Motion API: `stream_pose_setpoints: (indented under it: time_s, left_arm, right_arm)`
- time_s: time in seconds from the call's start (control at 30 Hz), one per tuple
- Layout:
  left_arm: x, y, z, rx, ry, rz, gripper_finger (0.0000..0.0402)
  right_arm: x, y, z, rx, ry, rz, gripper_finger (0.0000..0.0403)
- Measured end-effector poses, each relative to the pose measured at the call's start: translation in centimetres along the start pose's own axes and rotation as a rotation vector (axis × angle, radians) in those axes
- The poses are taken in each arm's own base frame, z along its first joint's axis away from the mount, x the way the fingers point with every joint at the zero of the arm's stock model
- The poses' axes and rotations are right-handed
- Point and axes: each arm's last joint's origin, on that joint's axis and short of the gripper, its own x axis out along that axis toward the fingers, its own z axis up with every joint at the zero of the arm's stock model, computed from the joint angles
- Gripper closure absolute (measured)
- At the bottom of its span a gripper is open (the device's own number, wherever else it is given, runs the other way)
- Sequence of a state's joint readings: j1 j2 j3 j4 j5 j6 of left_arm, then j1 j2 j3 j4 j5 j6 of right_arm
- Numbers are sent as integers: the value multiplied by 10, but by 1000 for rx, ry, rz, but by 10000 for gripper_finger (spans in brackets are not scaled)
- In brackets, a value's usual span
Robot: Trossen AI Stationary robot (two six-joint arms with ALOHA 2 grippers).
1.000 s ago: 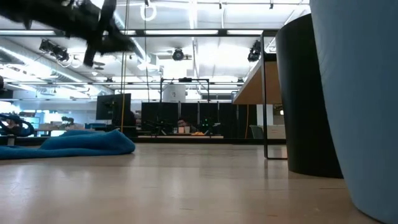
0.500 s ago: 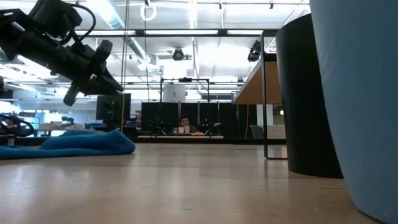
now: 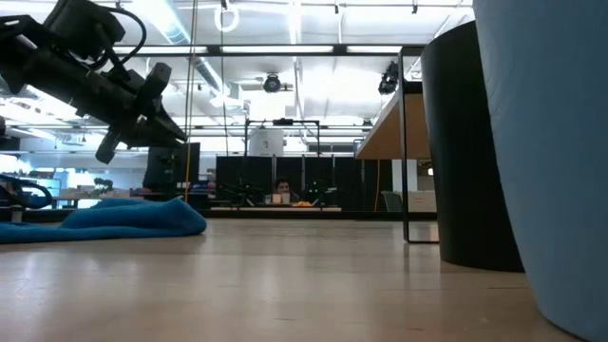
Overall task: Stack small to large cups/mugs on shelf
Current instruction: Put the transparent mug on the shelf
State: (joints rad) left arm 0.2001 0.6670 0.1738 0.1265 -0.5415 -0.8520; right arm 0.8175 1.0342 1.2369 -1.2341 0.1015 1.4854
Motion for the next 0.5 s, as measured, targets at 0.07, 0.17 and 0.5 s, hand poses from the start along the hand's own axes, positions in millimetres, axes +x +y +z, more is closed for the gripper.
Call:
stream_pose_setpoints:
  time_s: [0.07, 0.17, 0.5]
  left_arm:
    - [0, 0, 0, 0, 0, 0, 322]
    - [0, 0, 0, 0, 0, 0, 323]
    - [0, 0, 0, 2, 1, 0, 311]
  right_arm:
    - [16, 10, -8, 6, -10, -62, 307]
    - [44, 22, -16, 28, -32, -164, 307]
    - [129, 46, -20, 58, 24, -384, 307]
